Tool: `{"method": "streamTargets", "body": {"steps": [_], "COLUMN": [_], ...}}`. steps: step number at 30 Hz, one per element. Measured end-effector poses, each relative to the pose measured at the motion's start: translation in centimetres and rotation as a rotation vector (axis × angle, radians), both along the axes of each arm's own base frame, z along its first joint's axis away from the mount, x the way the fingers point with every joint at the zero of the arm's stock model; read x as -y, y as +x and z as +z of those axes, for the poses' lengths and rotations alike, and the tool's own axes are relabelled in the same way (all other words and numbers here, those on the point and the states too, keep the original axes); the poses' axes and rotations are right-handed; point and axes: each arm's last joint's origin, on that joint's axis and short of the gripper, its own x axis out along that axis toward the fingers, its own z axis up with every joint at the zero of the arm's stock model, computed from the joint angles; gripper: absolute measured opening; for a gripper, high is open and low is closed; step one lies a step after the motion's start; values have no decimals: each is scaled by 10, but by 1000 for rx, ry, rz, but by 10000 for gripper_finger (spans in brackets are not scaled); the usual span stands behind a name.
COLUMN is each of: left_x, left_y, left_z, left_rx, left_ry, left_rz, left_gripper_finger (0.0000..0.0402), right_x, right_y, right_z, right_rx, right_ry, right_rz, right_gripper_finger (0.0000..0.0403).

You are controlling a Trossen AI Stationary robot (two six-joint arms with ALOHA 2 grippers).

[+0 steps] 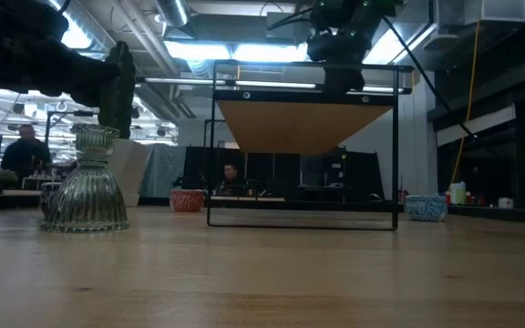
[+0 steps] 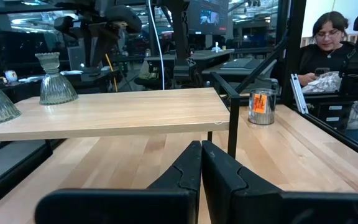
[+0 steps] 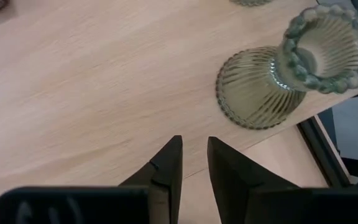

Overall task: Pick & Place candle stick holders
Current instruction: Put the right transparent candle holder on the shelf

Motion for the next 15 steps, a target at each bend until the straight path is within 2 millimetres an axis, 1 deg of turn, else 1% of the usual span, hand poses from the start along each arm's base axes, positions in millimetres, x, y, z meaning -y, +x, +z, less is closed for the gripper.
{"method": "streamTargets", "body": {"steps": [7, 15], "left_x": [0, 0], "left_y": [0, 0], "left_z": [0, 0], "left_rx": [0, 0], "left_ry": [0, 0], "left_rz": [0, 0], "left_gripper_finger": [6, 6], "right_x": [1, 4], "right_y": [0, 2], "right_z": [0, -2], "right_rx": [11, 7], "right_ry": [1, 2], "right_rz": [-15, -25], "right_gripper_finger": [73, 27]}}
